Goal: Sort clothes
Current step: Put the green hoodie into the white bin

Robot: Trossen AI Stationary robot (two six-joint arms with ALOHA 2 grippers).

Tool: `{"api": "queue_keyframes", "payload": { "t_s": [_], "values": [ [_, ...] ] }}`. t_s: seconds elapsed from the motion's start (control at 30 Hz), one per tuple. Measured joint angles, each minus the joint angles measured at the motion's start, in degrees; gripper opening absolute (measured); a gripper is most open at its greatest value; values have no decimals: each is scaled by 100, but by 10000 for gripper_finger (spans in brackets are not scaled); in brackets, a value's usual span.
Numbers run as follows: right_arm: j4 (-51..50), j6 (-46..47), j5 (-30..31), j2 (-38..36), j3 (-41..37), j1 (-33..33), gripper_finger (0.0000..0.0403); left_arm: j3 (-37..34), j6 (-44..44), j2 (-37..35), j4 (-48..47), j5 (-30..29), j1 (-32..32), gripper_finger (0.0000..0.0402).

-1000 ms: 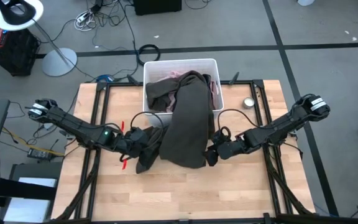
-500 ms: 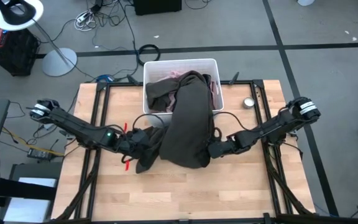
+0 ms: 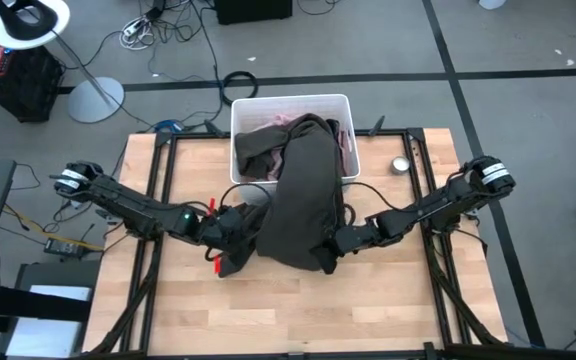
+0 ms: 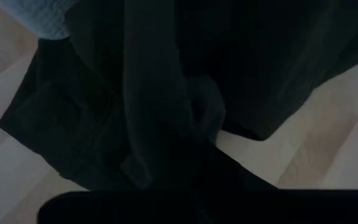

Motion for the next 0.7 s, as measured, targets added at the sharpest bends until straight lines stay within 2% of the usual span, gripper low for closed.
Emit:
{"api": "queue_keyframes", "payload": {
  "t_s": [0.13, 0.3, 0.53, 0.7],
  "values": [
    [-56, -239, 16, -425, 45, 1, 10, 424, 272, -27, -282, 5, 0, 3],
    [-350, -797, 237, -993, 364, -2, 10, 1348, 907, -26, -903, -259, 0, 2],
    [-1183, -1854, 403, -1510, 1283, -183, 10, 2967, 2203, -28, -1853, -1109, 70, 1],
    [-1716, -2727, 411, -1631, 2220, -524, 10, 4042, 3129, -30, -2184, -1430, 407, 0]
  ]
}}
